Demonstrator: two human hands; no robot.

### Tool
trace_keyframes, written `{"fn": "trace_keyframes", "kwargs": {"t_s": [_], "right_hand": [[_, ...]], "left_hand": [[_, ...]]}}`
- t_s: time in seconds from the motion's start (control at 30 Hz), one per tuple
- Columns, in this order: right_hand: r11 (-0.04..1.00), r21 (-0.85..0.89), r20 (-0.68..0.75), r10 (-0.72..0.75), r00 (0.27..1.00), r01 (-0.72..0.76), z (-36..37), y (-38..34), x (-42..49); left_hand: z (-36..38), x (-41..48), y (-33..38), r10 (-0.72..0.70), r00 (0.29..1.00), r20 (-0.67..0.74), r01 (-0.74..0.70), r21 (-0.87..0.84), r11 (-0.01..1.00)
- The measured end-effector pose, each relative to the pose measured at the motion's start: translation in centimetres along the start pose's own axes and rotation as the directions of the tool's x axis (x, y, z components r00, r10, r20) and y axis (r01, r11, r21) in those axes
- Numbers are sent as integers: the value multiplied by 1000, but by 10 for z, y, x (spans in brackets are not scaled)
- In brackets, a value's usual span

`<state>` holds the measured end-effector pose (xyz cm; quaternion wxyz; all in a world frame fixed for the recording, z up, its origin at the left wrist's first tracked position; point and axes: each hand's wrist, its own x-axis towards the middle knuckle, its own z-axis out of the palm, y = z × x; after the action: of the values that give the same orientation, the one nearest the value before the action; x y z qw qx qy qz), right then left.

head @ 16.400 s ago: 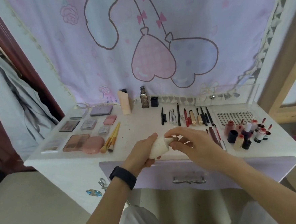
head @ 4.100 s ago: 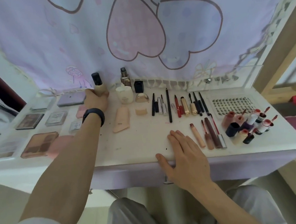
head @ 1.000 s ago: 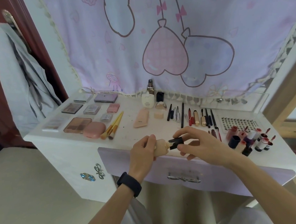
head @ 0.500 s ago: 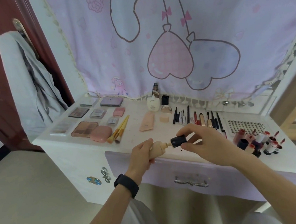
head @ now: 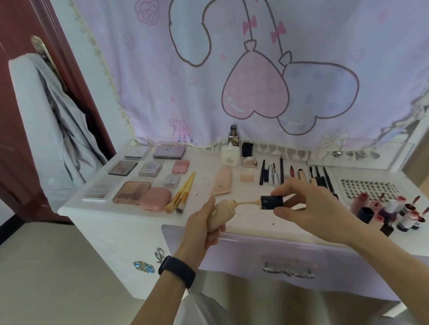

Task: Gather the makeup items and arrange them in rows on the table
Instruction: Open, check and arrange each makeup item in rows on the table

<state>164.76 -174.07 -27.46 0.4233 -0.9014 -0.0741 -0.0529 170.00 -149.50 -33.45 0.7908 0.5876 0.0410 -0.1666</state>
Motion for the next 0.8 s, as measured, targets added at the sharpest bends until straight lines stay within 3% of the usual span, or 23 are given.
{"fn": "trace_keyframes", "kwargs": {"t_s": [0.37,0.63,0.8], "right_hand": [[921,362,-75,184,980,-145,24,21,0],[816,554,-82,250,965,-164,41,31,7],[768,621,-41,229,973,-155,46,34,16]], "left_hand": [[-13,5,5,68,985,156,-42,-166,985],[-19,18,8,212,963,166,-231,107,967],[-19,35,14,306,950,62,-304,411,860]]}}
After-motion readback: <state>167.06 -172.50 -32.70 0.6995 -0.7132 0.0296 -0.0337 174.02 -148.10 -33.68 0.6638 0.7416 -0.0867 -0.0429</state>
